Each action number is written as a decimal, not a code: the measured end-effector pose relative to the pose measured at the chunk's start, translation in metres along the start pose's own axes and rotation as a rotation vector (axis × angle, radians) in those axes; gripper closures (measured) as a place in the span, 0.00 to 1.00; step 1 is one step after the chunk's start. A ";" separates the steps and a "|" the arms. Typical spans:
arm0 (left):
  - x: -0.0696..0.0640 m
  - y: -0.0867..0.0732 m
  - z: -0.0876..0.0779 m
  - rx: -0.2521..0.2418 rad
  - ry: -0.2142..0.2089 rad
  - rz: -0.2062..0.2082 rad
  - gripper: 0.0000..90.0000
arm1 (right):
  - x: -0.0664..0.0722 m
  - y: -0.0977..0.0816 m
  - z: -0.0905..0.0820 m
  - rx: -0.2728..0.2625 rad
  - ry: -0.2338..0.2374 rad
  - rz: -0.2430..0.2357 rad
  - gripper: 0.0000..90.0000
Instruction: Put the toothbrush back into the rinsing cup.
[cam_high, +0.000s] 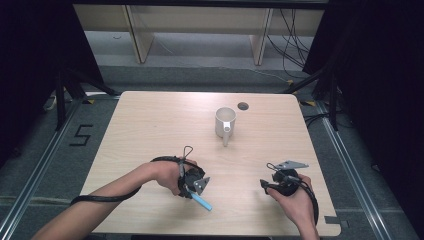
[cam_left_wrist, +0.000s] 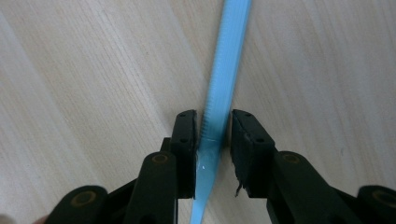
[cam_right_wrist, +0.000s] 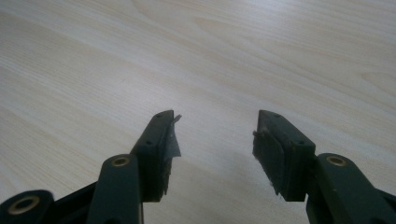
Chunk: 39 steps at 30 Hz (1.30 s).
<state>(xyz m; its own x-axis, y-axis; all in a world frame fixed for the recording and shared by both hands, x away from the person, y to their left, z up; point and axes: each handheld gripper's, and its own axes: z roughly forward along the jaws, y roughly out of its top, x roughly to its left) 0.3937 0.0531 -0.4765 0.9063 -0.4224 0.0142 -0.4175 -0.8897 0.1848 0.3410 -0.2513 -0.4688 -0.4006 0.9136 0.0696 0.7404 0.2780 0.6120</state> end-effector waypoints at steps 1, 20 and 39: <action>0.000 0.000 0.000 0.000 0.000 0.000 0.79 | 0.000 0.000 0.000 0.000 0.000 0.000 0.54; 0.007 0.000 0.001 0.015 -0.039 -0.021 0.84 | -0.003 0.001 -0.001 -0.010 -0.001 -0.032 0.54; 0.003 0.003 0.000 0.017 -0.035 -0.029 0.87 | 0.004 0.001 0.000 0.000 0.034 -0.067 0.54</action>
<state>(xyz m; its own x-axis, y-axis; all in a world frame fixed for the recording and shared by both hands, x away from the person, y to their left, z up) 0.3954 0.0490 -0.4756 0.9151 -0.4024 -0.0258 -0.3929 -0.9042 0.1675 0.3404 -0.2471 -0.4677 -0.4673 0.8823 0.0554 0.7111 0.3380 0.6165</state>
